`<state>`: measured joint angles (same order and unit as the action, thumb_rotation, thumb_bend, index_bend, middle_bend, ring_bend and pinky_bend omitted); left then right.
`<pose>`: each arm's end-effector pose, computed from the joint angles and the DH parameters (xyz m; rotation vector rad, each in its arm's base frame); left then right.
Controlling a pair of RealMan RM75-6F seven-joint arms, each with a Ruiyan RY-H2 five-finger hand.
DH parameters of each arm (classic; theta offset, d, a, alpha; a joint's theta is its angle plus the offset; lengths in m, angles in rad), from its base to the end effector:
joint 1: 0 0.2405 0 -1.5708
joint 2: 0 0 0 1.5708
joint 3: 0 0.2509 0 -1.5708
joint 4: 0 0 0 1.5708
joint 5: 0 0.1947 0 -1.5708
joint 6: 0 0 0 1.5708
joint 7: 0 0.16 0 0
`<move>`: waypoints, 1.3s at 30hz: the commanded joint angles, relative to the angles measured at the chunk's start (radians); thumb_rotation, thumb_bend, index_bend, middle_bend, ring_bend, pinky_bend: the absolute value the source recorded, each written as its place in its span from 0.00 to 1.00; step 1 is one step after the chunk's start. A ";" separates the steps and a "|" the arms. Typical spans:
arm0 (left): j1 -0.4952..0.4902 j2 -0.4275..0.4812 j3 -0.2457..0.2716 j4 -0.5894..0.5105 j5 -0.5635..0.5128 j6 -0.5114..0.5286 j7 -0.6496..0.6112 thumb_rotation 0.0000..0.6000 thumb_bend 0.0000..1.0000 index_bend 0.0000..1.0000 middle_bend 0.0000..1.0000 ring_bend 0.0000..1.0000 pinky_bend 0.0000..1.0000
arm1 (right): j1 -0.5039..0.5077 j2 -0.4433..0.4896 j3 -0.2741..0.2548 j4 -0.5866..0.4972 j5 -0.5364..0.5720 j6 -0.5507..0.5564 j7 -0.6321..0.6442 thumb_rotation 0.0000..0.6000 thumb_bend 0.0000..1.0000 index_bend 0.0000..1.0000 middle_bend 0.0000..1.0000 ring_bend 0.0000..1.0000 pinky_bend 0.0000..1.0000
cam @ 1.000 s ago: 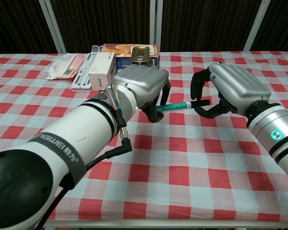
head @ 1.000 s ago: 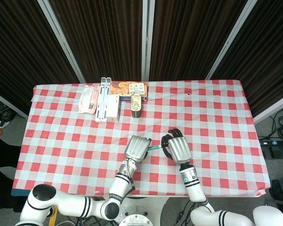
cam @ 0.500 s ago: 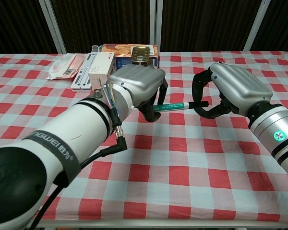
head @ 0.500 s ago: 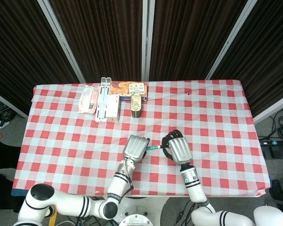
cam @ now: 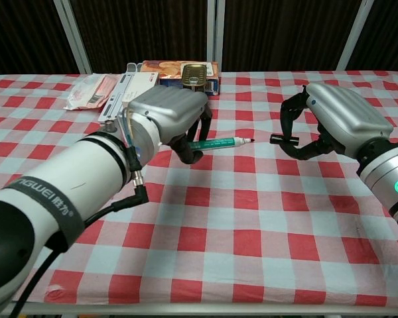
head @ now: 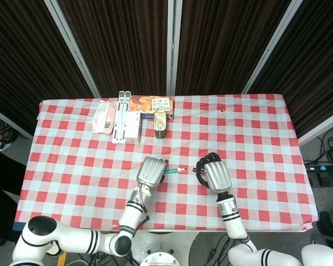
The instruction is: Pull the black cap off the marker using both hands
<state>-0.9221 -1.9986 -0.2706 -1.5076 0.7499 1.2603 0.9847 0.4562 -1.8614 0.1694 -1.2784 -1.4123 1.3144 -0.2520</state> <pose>-0.0275 0.3063 -0.0978 -1.8528 -0.8522 -0.8132 -0.1630 -0.2888 -0.0389 1.5514 -0.9434 1.1828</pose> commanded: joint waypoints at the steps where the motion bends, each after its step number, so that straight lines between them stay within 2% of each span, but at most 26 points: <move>1: 0.024 0.019 0.023 0.015 0.010 -0.003 -0.028 1.00 0.39 0.53 0.56 0.97 0.90 | -0.007 0.003 -0.003 0.011 0.007 -0.002 0.008 1.00 0.27 0.68 0.71 0.36 0.25; 8: 0.070 0.032 0.076 0.100 0.039 -0.042 -0.106 1.00 0.39 0.53 0.56 0.96 0.90 | -0.016 -0.008 -0.002 0.072 0.041 -0.031 0.040 1.00 0.27 0.69 0.70 0.36 0.25; 14: 0.078 0.020 0.098 0.181 0.104 -0.078 -0.163 1.00 0.38 0.53 0.56 0.96 0.90 | -0.013 -0.029 0.002 0.123 0.054 -0.048 0.057 1.00 0.25 0.67 0.68 0.35 0.25; 16: 0.081 0.019 0.100 0.191 0.112 -0.091 -0.175 1.00 0.34 0.52 0.55 0.96 0.90 | -0.012 -0.026 -0.002 0.122 0.063 -0.068 0.059 1.00 0.20 0.60 0.63 0.33 0.23; 19: 0.087 0.023 0.099 0.195 0.135 -0.098 -0.199 1.00 0.26 0.47 0.51 0.95 0.89 | -0.009 -0.009 -0.006 0.101 0.073 -0.099 0.069 1.00 0.06 0.44 0.48 0.22 0.15; 23: 0.095 0.033 0.094 0.193 0.159 -0.101 -0.218 1.00 0.21 0.38 0.47 0.95 0.89 | -0.011 0.012 -0.002 0.072 0.083 -0.112 0.077 1.00 0.02 0.32 0.30 0.08 0.08; 27: 0.110 0.048 0.081 0.170 0.185 -0.075 -0.240 1.00 0.20 0.36 0.45 0.94 0.89 | -0.022 0.031 -0.001 0.043 0.077 -0.088 0.074 1.00 0.03 0.29 0.27 0.06 0.08; 30: 0.133 0.071 0.076 0.140 0.232 -0.018 -0.265 1.00 0.19 0.36 0.44 0.92 0.87 | -0.038 0.055 -0.008 0.010 0.057 -0.052 0.077 1.00 0.03 0.29 0.26 0.06 0.08; 33: 0.178 0.103 0.083 0.100 0.300 0.079 -0.294 1.00 0.16 0.36 0.43 0.84 0.83 | -0.072 0.093 -0.030 -0.028 0.019 0.015 0.074 1.00 0.02 0.29 0.25 0.06 0.08; 37: 0.266 0.202 0.143 -0.006 0.375 0.177 -0.335 1.00 0.12 0.35 0.37 0.57 0.65 | -0.141 0.177 -0.082 -0.084 -0.023 0.102 0.053 1.00 0.02 0.27 0.25 0.04 0.07; 38: 0.296 0.242 0.168 -0.047 0.390 0.198 -0.338 1.00 0.11 0.34 0.34 0.46 0.56 | -0.168 0.208 -0.098 -0.106 -0.023 0.124 0.047 1.00 0.02 0.26 0.24 0.02 0.06; 39: 0.318 0.271 0.190 -0.073 0.405 0.215 -0.342 1.00 0.10 0.32 0.31 0.40 0.50 | -0.189 0.234 -0.109 -0.123 -0.018 0.138 0.041 1.00 0.02 0.24 0.24 0.01 0.05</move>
<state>-0.6810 -1.8188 -0.1432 -1.4899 1.1043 1.4146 0.6718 0.3179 -1.6842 0.0965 -1.3570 -1.4181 1.4152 -0.1948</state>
